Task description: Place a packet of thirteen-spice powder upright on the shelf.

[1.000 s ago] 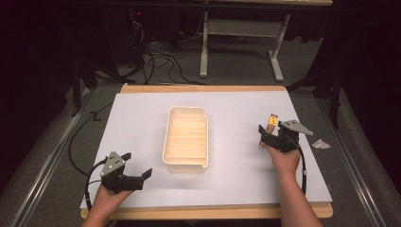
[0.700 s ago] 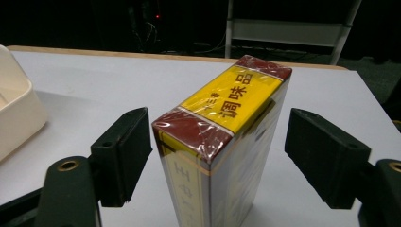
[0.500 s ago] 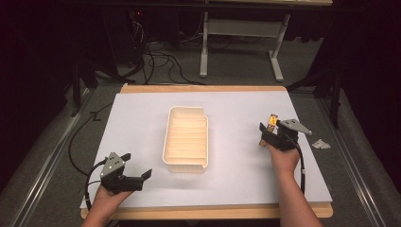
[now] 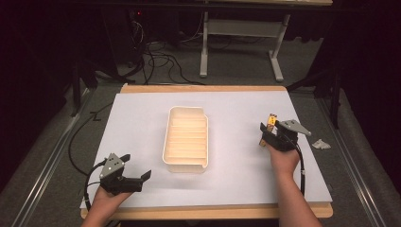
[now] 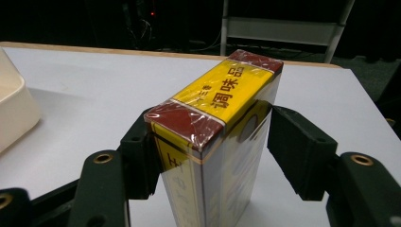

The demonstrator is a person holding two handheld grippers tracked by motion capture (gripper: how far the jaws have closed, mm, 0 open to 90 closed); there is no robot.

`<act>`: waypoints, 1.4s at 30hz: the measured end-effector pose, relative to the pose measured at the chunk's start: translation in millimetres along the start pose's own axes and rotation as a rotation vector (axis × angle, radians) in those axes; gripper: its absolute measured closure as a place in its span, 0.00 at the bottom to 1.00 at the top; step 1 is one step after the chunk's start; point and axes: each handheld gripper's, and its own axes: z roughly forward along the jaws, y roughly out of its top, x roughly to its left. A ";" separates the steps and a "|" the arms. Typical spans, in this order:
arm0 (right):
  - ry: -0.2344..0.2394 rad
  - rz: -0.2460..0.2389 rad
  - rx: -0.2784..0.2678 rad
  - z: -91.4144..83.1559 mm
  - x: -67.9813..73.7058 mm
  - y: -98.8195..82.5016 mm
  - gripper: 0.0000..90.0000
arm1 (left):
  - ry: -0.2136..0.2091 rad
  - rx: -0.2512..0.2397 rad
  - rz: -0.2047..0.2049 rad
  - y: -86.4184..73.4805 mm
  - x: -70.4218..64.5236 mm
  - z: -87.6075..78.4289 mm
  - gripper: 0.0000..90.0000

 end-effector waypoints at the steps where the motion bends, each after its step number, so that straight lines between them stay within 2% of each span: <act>1: -0.001 -0.002 0.000 -0.6 -0.4 -0.1 0.45 | -0.001 0.000 -0.002 0.0 -0.3 -0.1 0.01; 6: 0.000 -0.029 -0.007 -4.6 -1.6 -0.9 0.52 | -0.003 0.006 0.000 -0.6 -0.4 1.3 0.01; 9: 0.002 -0.019 -0.004 -7.6 -3.9 -1.3 0.55 | -0.005 0.008 0.000 -0.6 -0.9 1.9 0.01; 19: 0.015 -0.041 -0.021 -16.4 -9.8 0.9 0.68 | -0.010 0.007 0.001 -0.3 -1.9 1.5 0.01; 25: 0.023 -0.028 -0.022 -17.5 -14.9 0.1 0.75 | -0.007 0.006 -0.001 0.1 -1.2 1.8 0.01; 34: 0.045 -0.014 -0.026 -17.3 -21.9 -0.1 0.76 | -0.006 0.010 0.002 -1.1 -1.1 2.6 0.01; 42: 0.052 -0.044 -0.018 -19.7 -22.3 1.0 0.76 | -0.007 0.014 -0.001 -0.9 0.0 3.6 0.01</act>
